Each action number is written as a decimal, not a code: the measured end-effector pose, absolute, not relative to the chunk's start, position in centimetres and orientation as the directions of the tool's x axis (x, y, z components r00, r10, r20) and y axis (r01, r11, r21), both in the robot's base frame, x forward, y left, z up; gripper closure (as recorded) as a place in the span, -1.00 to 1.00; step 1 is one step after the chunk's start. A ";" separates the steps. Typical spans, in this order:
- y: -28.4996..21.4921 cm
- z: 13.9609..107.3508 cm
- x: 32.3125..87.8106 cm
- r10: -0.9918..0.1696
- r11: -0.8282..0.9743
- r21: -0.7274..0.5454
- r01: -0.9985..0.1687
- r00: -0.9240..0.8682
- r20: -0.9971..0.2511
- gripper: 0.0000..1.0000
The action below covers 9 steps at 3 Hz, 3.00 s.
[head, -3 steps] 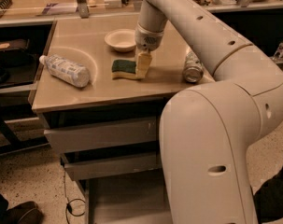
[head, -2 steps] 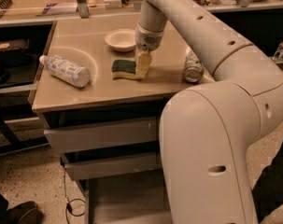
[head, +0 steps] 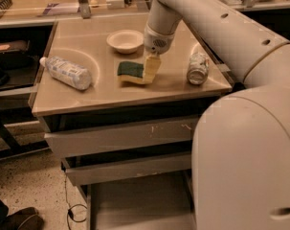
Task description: Place sponge into bottom drawer
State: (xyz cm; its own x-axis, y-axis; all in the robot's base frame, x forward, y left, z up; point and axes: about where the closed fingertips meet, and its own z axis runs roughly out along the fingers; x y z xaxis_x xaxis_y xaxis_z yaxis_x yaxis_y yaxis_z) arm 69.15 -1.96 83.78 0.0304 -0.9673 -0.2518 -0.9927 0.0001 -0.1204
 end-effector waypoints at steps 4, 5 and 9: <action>-4.8 82.3 55.3 -0.973 0.083 -0.020 -0.996 -0.076 -0.219 1.00; -5.3 82.2 53.7 -0.975 0.099 -0.009 -0.995 -0.095 -0.203 1.00; -7.7 70.1 43.7 -0.952 0.192 0.292 -0.937 -0.251 -0.178 1.00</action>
Offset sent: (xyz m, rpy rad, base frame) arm -0.1654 -0.0491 -0.0113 -0.0329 0.1295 -0.1581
